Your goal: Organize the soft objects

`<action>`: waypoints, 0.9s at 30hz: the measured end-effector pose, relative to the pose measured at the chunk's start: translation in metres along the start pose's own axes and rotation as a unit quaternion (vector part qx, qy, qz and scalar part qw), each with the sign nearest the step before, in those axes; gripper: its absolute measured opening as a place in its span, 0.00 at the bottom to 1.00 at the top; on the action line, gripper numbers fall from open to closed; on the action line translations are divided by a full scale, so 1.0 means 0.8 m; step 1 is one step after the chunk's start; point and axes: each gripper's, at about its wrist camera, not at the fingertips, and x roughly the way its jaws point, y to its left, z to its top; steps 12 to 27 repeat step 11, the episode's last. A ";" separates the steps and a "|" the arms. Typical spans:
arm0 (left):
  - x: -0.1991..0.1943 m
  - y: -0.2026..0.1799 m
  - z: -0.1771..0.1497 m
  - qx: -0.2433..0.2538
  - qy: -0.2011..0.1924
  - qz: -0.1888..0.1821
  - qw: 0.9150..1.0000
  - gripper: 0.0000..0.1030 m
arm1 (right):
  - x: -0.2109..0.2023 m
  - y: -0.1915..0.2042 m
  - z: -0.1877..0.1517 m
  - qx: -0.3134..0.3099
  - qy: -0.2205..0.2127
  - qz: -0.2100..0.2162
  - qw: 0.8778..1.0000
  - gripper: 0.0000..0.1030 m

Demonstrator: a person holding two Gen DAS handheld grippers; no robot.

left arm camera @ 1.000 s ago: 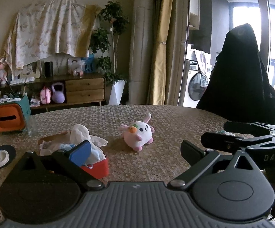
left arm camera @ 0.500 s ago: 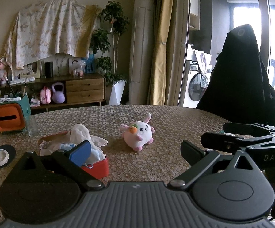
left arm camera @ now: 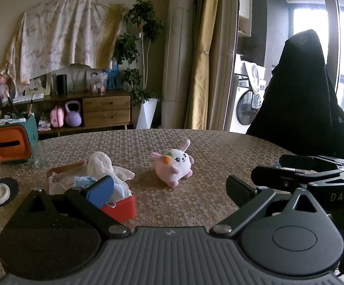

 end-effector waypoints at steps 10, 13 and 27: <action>0.003 0.001 -0.002 -0.003 0.004 0.007 1.000 0.98 | 0.003 0.003 -0.006 0.003 0.005 -0.002 1.000 1.00; 0.003 0.001 -0.001 -0.003 0.005 0.007 1.000 0.98 | 0.003 0.003 -0.006 0.002 0.005 -0.002 1.000 1.00; 0.003 0.001 -0.001 -0.003 0.005 0.007 1.000 0.98 | 0.003 0.003 -0.006 0.002 0.005 -0.002 1.000 1.00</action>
